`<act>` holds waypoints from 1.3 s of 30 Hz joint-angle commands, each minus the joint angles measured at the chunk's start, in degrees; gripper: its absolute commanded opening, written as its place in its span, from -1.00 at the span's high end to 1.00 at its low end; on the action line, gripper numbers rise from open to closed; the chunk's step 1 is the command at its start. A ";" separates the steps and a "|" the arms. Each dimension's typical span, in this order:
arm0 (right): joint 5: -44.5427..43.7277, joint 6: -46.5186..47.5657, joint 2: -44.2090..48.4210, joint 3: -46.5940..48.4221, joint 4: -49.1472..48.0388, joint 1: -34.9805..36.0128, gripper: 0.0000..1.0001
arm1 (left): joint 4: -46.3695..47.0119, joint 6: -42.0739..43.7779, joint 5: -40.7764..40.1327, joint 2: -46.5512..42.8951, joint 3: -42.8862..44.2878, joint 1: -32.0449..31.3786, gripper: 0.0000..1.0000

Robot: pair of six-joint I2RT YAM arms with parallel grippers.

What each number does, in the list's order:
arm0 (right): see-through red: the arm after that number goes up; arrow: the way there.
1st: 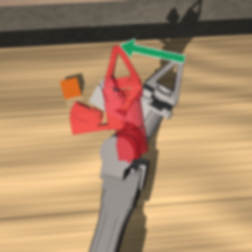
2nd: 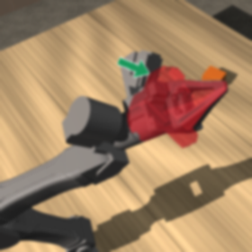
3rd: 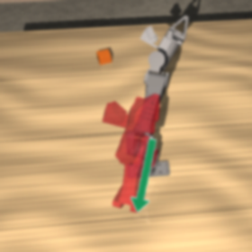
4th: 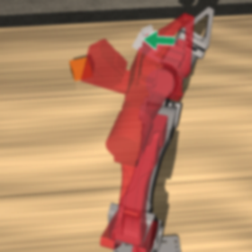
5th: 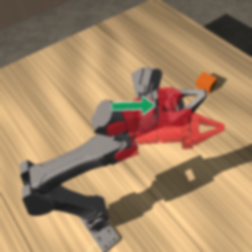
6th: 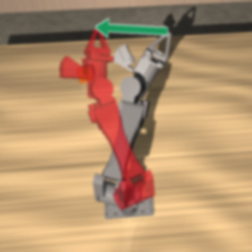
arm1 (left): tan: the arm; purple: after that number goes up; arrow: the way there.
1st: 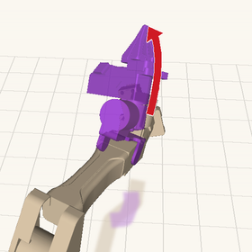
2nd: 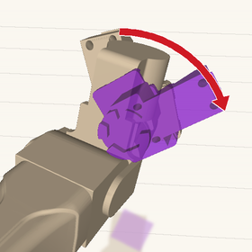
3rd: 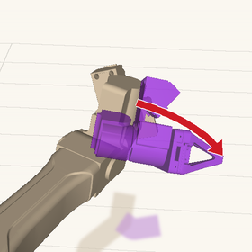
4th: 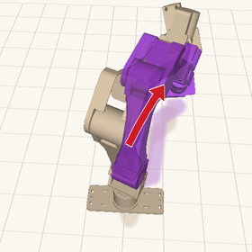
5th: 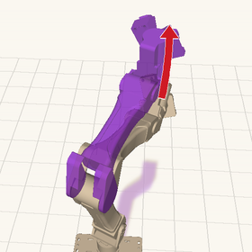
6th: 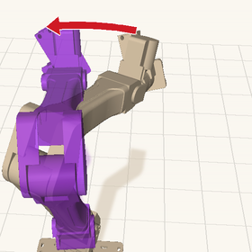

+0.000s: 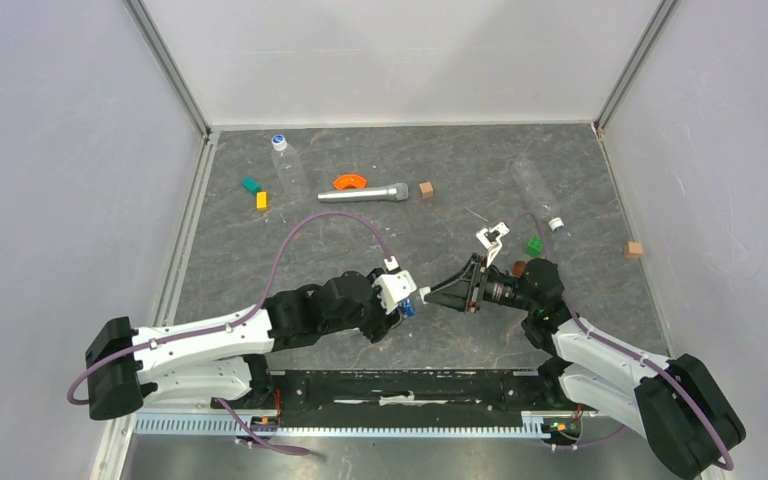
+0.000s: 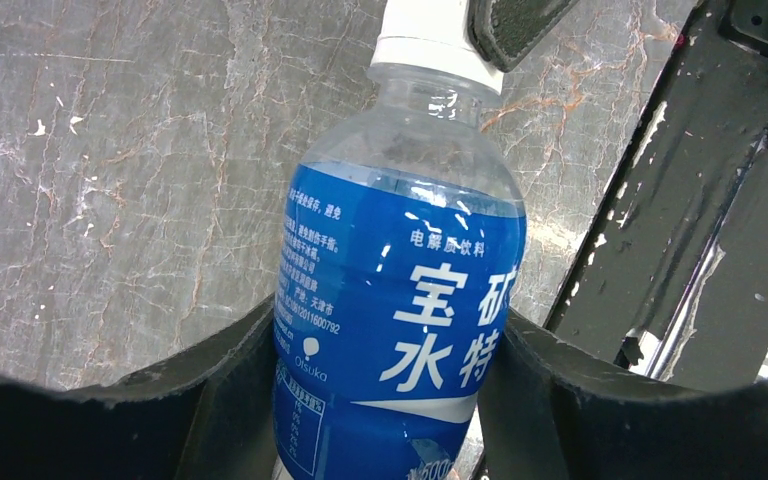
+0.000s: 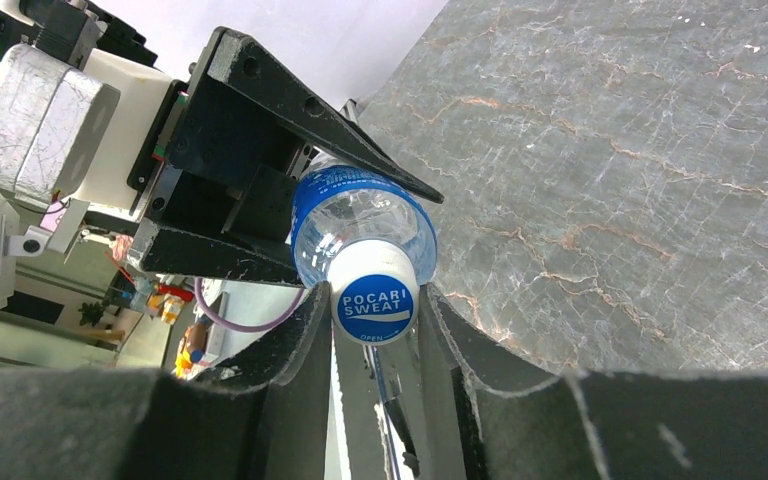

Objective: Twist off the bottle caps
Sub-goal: Unscrew the bottle cap from the plastic bottle.

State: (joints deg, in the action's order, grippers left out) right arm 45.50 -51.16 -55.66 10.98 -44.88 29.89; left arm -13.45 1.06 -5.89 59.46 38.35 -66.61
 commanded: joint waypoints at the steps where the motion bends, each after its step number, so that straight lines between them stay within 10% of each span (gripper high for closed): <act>1: 1.69 1.39 1.28 -0.11 -2.05 0.34 0.67 | 1.54 1.88 -1.47 -0.37 0.22 0.21 0.41; 11: 3.13 5.03 4.40 3.21 8.56 -0.66 -0.58 | 2.93 10.74 4.79 -3.93 -3.24 0.12 0.80; 19: 4.37 7.91 3.16 5.64 18.39 -1.15 -0.55 | 3.66 17.03 6.15 -5.77 -3.99 0.16 0.84; 39: 7.06 1.04 -2.79 2.62 4.97 -0.49 -0.13 | 8.01 16.08 2.54 -2.07 -3.63 0.14 0.83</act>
State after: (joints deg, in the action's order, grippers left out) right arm 51.18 -49.76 -57.74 14.11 -36.40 29.10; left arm -9.54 15.68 -2.90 58.57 34.30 -66.57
